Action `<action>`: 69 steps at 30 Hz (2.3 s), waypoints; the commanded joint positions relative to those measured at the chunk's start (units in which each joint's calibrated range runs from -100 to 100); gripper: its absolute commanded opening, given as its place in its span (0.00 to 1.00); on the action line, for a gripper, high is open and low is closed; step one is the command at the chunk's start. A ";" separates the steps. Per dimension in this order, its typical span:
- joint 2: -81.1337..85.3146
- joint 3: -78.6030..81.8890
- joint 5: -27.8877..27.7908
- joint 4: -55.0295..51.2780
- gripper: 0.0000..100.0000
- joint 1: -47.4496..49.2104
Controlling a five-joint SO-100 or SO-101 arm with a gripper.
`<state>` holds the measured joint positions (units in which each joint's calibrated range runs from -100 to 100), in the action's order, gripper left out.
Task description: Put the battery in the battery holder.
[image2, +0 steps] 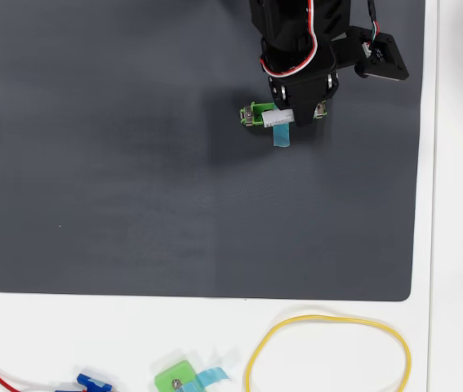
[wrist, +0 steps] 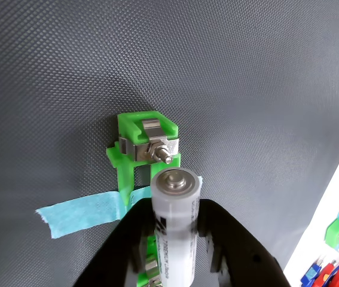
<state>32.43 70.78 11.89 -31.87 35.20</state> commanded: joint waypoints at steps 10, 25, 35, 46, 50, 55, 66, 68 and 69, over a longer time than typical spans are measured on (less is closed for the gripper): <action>-0.06 -0.12 0.00 0.31 0.00 -1.11; 0.02 -0.03 0.00 0.23 0.00 -3.19; 0.11 0.06 0.16 0.14 0.00 -3.19; 8.81 3.93 -0.16 0.40 0.00 -3.19; 6.16 3.40 -0.16 0.66 0.00 -3.19; 3.78 2.96 -0.16 0.75 0.00 -2.98; 3.61 2.96 -0.16 0.84 0.00 -1.21; 3.61 2.96 -0.16 0.84 0.00 -1.21; 3.61 2.96 -0.16 0.84 0.00 -1.21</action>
<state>36.08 75.05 11.89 -31.78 33.63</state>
